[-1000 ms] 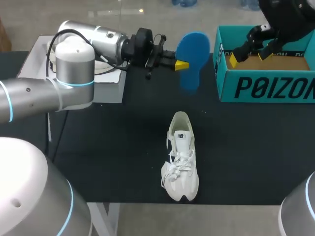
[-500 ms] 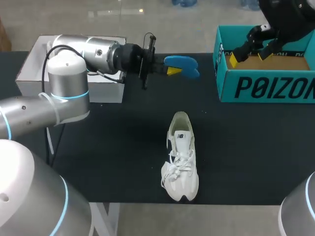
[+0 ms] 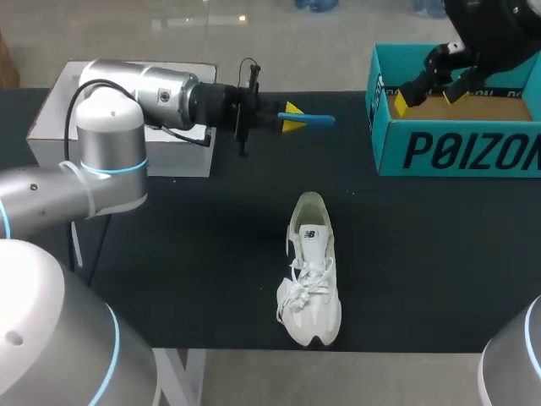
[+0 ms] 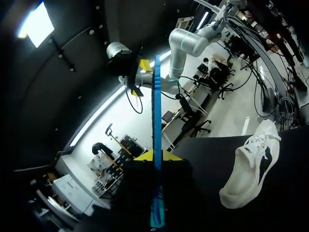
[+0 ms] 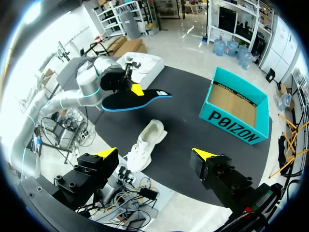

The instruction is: Take the shoe out of the shoebox, open the shoe tongue, remove and reinsert the insole, then place the shoe into the shoebox

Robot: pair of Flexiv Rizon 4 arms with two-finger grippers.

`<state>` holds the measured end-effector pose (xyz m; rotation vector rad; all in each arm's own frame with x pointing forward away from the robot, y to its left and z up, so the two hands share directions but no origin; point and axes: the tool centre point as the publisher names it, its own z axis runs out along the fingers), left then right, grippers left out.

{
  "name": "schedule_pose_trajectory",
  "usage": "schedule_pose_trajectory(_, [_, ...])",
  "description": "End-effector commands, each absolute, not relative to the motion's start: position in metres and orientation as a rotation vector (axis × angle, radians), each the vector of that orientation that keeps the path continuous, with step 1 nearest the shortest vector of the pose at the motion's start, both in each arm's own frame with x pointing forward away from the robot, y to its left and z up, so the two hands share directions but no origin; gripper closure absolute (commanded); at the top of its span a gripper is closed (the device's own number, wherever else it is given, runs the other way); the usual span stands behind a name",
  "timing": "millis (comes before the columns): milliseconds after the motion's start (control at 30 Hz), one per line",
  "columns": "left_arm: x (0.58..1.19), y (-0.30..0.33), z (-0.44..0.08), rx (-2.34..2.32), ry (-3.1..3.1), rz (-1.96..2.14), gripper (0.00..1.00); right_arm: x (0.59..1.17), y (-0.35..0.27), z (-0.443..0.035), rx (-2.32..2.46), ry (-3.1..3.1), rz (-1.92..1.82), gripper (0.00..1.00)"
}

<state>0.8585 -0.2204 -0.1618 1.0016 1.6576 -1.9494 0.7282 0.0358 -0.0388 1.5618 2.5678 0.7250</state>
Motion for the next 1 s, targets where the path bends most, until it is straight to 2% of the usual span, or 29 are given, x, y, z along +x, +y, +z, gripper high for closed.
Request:
schedule_pose_trajectory(33, [0.850, -0.218, -0.166, 0.941, 1.725, -1.921, 1.00, 0.730, 0.038, -0.038, 1.566, 2.570, 0.718, 0.00])
schedule_pose_trajectory(800, [0.850, -0.218, -0.166, 0.941, 1.725, -1.921, 1.00, 0.730, 0.038, -0.038, 1.566, 2.570, 0.718, 0.00])
schedule_pose_trajectory(1000, [0.838, -0.218, -0.170, 1.128, 1.441, -1.702, 1.00, 0.730, 0.038, -0.038, 1.566, 2.570, 0.718, 0.00])
